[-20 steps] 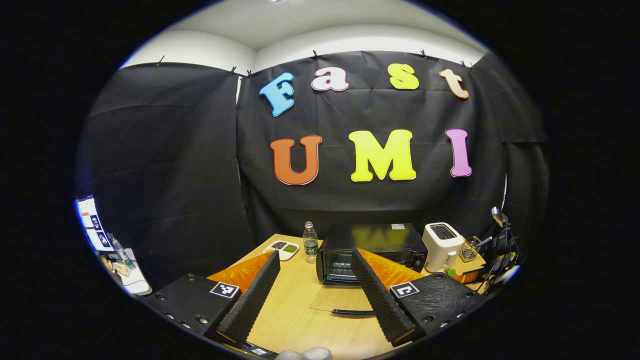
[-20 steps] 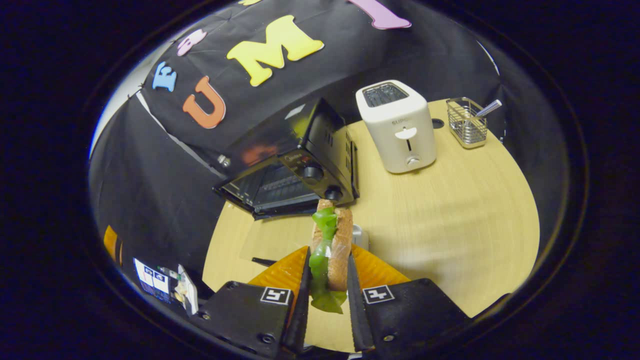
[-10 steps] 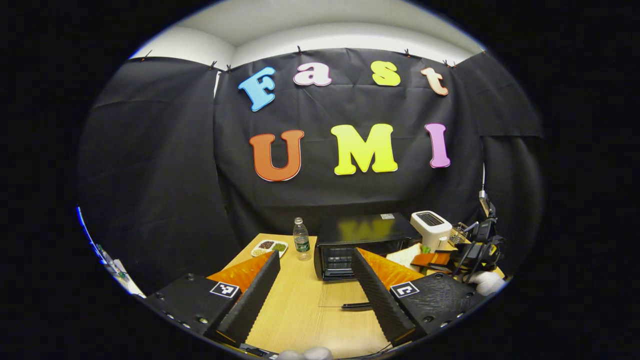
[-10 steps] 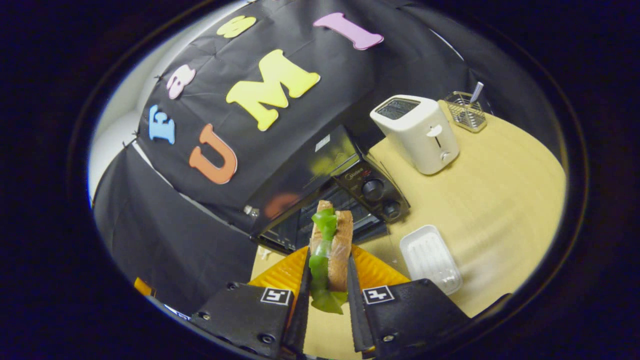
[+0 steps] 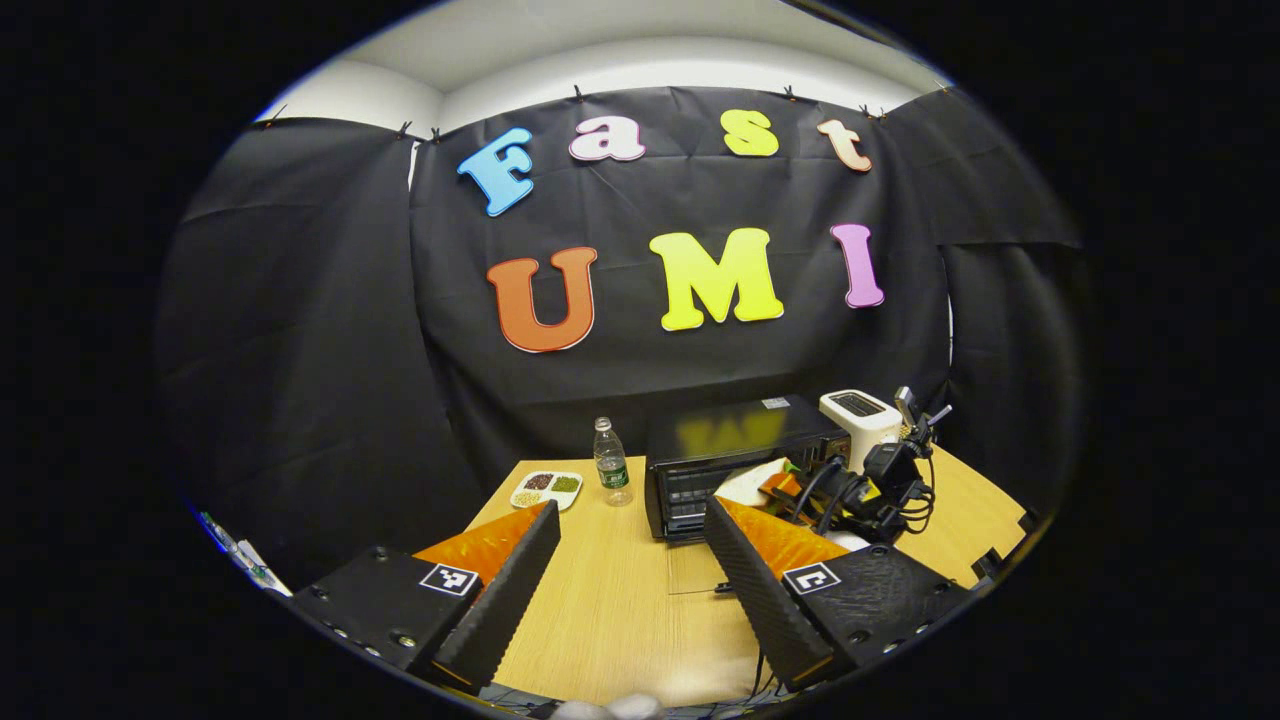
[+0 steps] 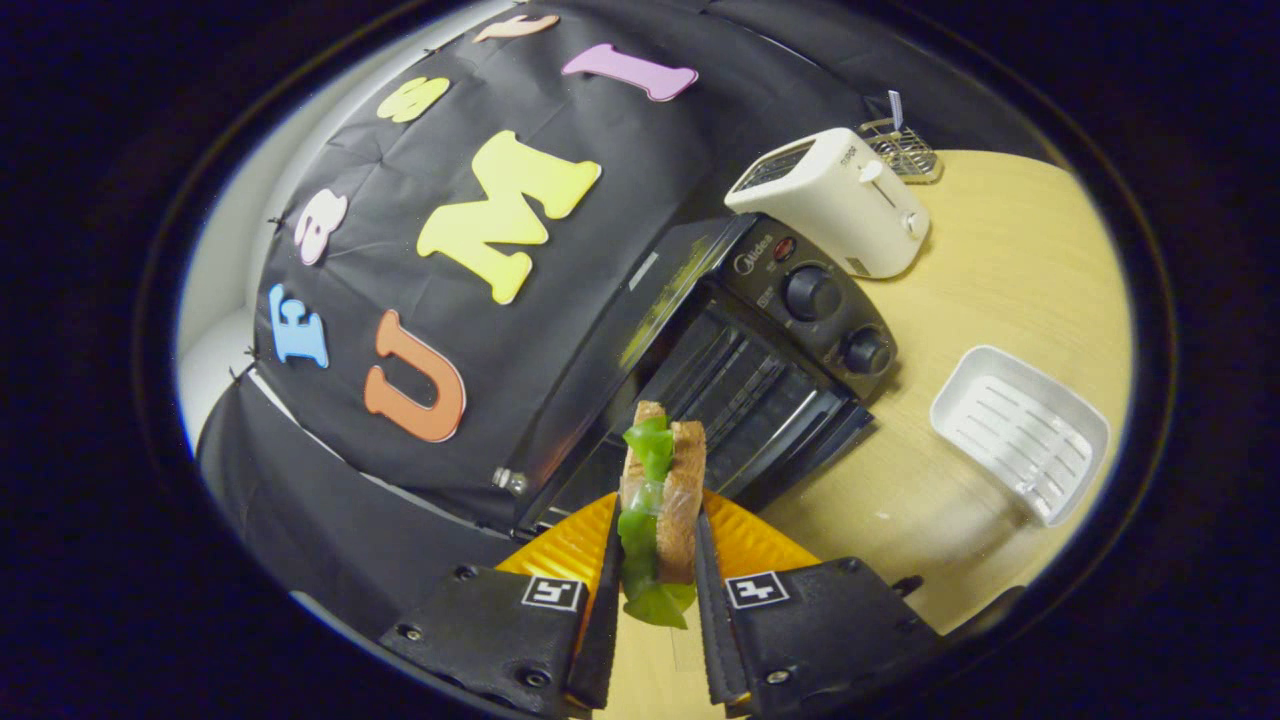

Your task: Open the electric oven with the left hand, put the food in, and close the electric oven.

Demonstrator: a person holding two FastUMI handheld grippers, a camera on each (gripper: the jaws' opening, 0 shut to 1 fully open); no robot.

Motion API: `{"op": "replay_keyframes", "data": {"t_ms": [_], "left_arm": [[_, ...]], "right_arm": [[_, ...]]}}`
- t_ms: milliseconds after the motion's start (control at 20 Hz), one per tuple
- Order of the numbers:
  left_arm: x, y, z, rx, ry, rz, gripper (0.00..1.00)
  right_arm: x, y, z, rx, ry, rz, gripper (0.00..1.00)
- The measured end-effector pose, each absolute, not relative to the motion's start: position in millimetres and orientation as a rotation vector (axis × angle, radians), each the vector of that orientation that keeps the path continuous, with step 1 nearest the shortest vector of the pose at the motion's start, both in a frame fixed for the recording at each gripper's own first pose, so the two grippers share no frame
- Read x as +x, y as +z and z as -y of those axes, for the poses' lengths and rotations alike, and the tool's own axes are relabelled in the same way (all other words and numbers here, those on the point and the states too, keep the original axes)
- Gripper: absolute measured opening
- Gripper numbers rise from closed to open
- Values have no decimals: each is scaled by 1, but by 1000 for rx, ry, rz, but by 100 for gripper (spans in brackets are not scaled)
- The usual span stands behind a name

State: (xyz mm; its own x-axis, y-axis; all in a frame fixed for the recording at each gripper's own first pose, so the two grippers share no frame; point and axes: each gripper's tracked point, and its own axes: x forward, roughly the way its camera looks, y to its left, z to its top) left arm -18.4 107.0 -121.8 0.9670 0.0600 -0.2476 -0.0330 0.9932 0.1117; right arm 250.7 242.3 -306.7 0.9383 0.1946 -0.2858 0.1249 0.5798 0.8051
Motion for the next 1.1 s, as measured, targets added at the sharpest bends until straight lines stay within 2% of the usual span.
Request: {"op": "replay_keyframes", "data": {"t_ms": [650, 700, 750, 800, 950, 1000, 1050, 1100], "left_arm": [[-21, -139, -113, 139, 70, -288, 95], [-20, -139, -111, 140, 70, -290, 95], [-19, -139, -109, 139, 69, -291, 95], [-19, -138, -108, 137, 68, -290, 95], [-18, -139, -103, 128, 67, -292, 95], [-16, -140, -103, 127, 68, -292, 95], [-15, -140, -103, 122, 68, -293, 95], [-14, -140, -101, 115, 67, -293, 95]], "right_arm": [[330, -349, -243, 1013, -72, -305, 39], [335, -352, -241, 997, -79, -299, 30], [337, -353, -243, 968, -74, -302, 31], [337, -356, -245, 930, -73, -316, 42], [338, -358, -243, 816, -78, -320, 53], [338, -358, -241, 777, -79, -322, 54], [336, -360, -237, 727, -89, -333, 46], [333, -364, -234, 671, -95, -358, 65]]}}
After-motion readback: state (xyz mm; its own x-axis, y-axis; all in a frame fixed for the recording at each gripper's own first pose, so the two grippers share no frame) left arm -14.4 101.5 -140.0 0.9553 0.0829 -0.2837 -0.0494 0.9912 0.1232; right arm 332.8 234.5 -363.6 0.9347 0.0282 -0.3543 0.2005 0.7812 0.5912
